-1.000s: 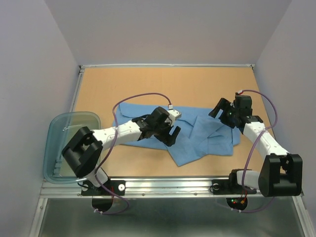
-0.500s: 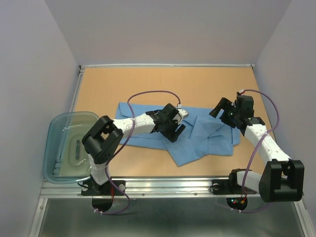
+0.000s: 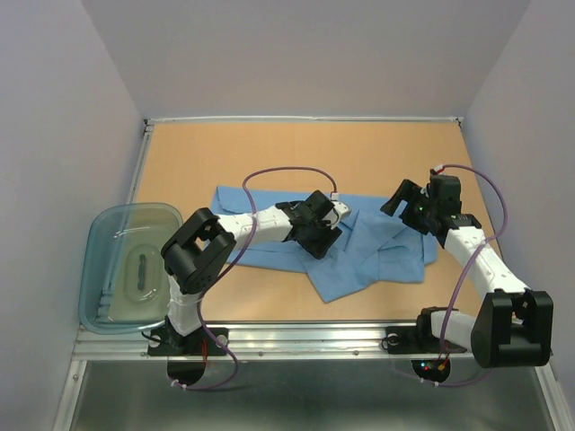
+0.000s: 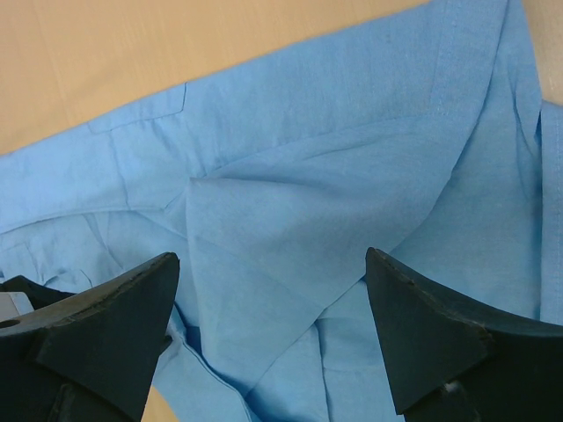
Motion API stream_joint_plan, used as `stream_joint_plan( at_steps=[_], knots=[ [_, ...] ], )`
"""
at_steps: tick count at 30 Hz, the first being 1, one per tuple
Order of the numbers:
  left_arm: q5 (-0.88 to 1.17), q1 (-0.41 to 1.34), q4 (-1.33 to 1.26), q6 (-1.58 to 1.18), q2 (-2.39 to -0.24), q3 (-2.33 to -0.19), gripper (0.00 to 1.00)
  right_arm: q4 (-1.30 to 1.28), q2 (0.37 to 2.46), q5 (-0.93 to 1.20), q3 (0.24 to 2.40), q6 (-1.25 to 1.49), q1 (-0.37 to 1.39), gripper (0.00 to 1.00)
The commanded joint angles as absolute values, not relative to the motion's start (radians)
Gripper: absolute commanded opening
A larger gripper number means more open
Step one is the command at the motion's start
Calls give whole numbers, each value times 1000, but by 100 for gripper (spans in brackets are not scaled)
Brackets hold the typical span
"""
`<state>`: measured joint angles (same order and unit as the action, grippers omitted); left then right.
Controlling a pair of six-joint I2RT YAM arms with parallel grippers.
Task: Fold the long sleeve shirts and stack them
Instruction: Fold the shirt
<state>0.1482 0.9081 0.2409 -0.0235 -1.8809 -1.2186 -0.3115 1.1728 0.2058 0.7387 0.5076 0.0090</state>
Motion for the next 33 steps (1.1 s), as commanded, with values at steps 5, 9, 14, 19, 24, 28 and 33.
stream_joint_plan(
  at_steps=[5, 9, 14, 19, 24, 28, 33],
  knots=[
    [123, 914, 288, -40, -1904, -1266, 64, -305, 1161, 195, 713, 485, 18, 91],
    [71, 923, 299, -60, -1887, -1269, 72, -305, 1160, 192, 715, 482, 18, 91],
    [8, 927, 334, -182, -1818, -1284, 73, -305, 1154, 192, 716, 479, 20, 91],
    [-38, 927, 357, -385, -1714, -1244, 72, -305, 1131, 189, 719, 471, 18, 91],
    [-63, 927, 385, -472, -1706, -1209, 69, -305, 1131, 201, 719, 471, 18, 91],
    [-92, 927, 416, -515, -1718, -1192, 67, -305, 1121, 201, 715, 471, 18, 91],
    [-103, 923, 436, -526, -1733, -1181, 67, -305, 1115, 201, 713, 469, 18, 91]
  ],
)
